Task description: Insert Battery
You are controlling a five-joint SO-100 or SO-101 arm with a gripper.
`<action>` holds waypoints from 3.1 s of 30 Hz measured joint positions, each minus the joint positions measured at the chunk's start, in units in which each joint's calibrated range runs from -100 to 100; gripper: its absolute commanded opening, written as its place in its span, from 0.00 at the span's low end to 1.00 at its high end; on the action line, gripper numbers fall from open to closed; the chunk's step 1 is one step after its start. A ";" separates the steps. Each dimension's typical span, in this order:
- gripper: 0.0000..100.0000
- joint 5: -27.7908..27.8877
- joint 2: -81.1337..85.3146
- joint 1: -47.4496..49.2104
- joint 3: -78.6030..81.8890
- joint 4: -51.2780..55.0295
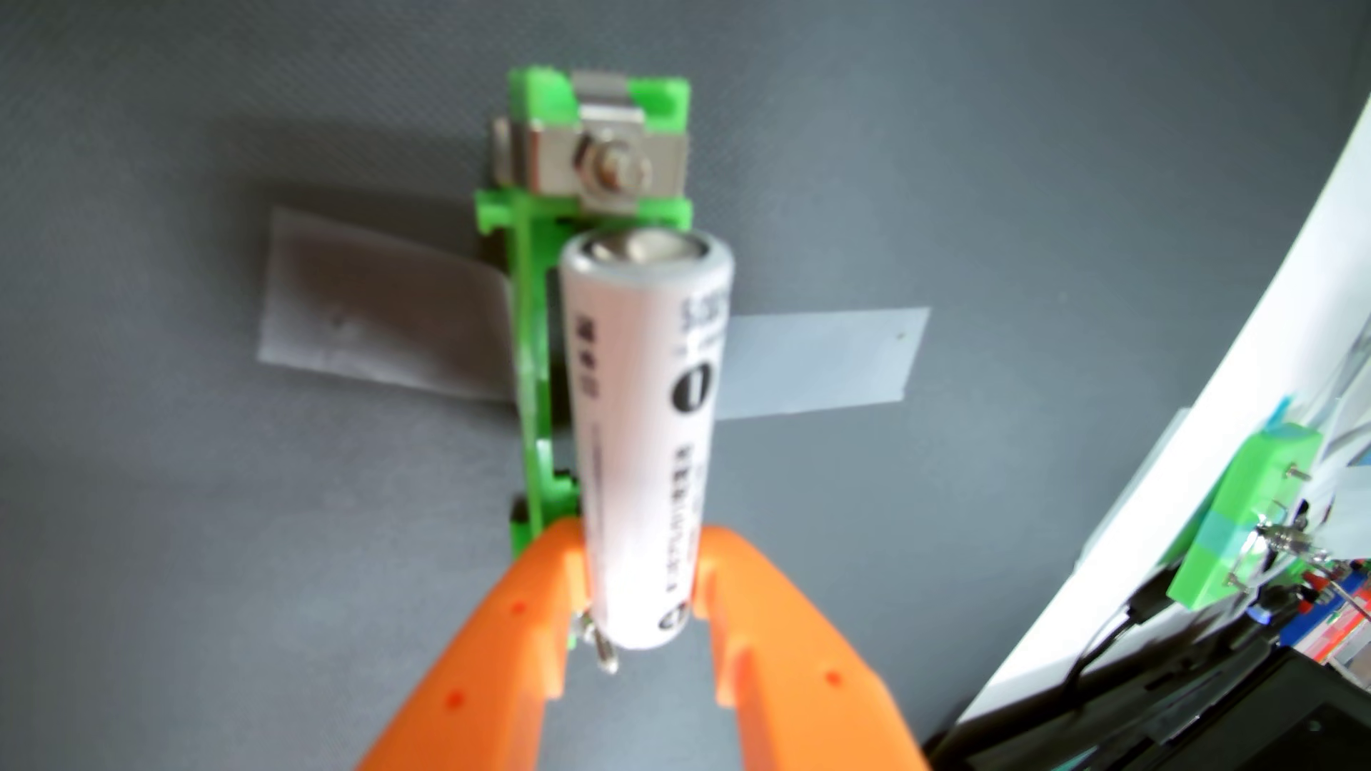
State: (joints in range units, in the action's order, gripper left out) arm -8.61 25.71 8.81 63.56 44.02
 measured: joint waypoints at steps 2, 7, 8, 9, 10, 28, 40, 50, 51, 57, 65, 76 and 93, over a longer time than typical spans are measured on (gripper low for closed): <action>0.01 0.00 0.00 0.00 0.00 0.00; 0.01 0.00 0.00 0.00 0.00 0.00; 0.01 0.00 0.00 0.00 0.00 0.00; 0.01 0.00 0.00 0.00 0.00 0.00; 0.01 0.00 0.00 0.00 0.00 0.00; 0.01 0.00 0.00 0.00 0.00 0.00; 0.01 0.31 0.00 0.00 0.18 0.00; 0.02 0.31 0.00 0.00 0.18 0.00; 0.02 0.31 0.00 0.00 0.18 0.00; 0.02 0.31 0.00 0.00 0.18 0.00; 0.02 0.31 0.00 0.00 0.18 0.00; 0.22 0.31 0.00 0.16 0.18 0.08; 0.22 0.31 0.00 5.74 0.09 2.01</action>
State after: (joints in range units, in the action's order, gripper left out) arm -8.30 25.71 14.54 63.65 46.03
